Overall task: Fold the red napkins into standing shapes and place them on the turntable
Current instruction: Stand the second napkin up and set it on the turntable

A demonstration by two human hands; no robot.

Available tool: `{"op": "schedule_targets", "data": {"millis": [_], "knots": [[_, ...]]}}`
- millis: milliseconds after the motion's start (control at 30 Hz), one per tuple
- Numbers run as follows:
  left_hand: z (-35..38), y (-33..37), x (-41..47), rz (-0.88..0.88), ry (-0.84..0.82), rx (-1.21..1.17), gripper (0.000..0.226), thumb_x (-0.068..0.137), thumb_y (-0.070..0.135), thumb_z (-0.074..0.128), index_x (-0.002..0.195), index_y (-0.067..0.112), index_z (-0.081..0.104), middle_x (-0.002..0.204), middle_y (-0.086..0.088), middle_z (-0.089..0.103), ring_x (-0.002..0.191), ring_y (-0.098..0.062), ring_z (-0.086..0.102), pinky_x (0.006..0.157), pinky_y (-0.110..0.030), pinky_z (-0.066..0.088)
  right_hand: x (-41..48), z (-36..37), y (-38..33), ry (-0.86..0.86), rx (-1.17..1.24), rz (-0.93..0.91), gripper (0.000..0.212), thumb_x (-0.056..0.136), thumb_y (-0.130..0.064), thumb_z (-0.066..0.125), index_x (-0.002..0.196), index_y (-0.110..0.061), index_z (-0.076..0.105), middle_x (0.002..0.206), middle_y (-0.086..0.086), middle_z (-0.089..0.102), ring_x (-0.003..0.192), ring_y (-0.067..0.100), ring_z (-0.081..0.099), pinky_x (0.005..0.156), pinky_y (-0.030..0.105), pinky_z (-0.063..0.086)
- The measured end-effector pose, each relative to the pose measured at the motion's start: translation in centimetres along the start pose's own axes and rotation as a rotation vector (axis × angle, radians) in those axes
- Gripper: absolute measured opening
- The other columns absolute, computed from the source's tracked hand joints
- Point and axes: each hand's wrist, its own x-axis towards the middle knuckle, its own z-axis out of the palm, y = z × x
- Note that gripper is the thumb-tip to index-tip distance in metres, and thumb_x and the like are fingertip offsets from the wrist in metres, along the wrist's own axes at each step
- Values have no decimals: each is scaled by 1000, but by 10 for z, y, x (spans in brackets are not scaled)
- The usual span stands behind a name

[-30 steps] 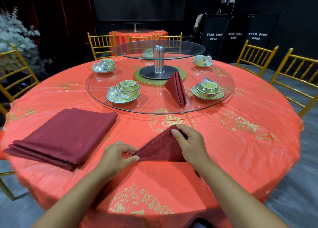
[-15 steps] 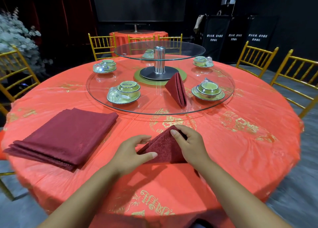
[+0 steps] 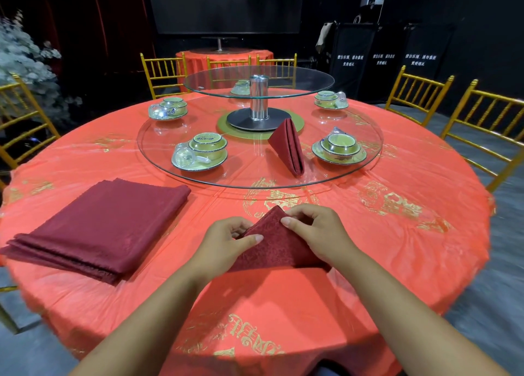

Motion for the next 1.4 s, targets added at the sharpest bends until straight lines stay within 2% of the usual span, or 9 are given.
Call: {"op": "schedule_targets", "data": {"millis": [200,333,500,600,733,900,1100,1267,1400], "knots": [[-2,0,-2,-5,17,3,9,81,14,75,76,19,69,72,-2,68,64,-10,59,61,-28,46,-5,-10,3,-113,55,55,20,81,-12,73,84,-32,72,83,-14,72,76,-1,64,71,12,46],[-3,2,-2,8,-3,0,13,82,13,75,76,24,70,71,1,68,63,-7,60,59,-21,46,-6,-12,6,-86,-29,54,18,82,-12,72,75,-29,71,70,-17,68,66,-4,58,65,10,42],[-7,1,-4,6,31,-4,11,81,11,75,76,18,69,70,2,68,62,-7,59,59,-20,46,-8,-21,6,-206,-117,43,16,80,-12,74,84,-27,71,84,-11,72,80,-4,62,77,9,42],[-9,1,-5,16,29,8,13,80,9,75,75,18,68,66,6,66,60,-3,56,59,-17,44,-10,-21,10,-196,-182,25,12,81,-11,73,80,-23,70,81,-5,68,75,-4,58,76,10,41],[-11,2,-6,-3,26,6,7,81,9,74,79,12,68,72,-3,67,64,-11,57,64,-28,44,-10,-26,13,-223,-211,38,8,80,-14,75,84,-19,72,85,-8,71,81,-3,61,79,11,43],[-13,3,-8,-9,35,2,6,81,8,74,79,9,68,74,-8,67,66,-15,56,66,-32,44,-10,-29,15,-245,-350,12,7,80,-16,75,86,-15,73,83,-13,68,80,-4,60,78,17,44],[-16,4,-9,-17,54,-3,6,81,8,74,78,10,68,72,-7,68,65,-14,58,64,-31,45,-15,-35,15,-303,-533,-48,7,81,-19,73,87,-23,74,73,-22,59,83,9,57,80,29,44],[-17,5,-9,-19,78,-3,9,81,9,74,76,14,69,69,-3,68,63,-12,59,62,-28,46,-18,-39,22,-309,-607,-71,12,81,-23,73,92,-25,73,82,-12,65,86,11,52,78,29,43],[-18,5,-10,-29,73,-17,7,81,8,74,77,12,69,71,-6,68,64,-14,59,63,-30,47,-22,-41,26,-288,-625,-67,10,80,-23,72,90,-26,74,81,-13,66,87,10,52,77,30,44]]}}
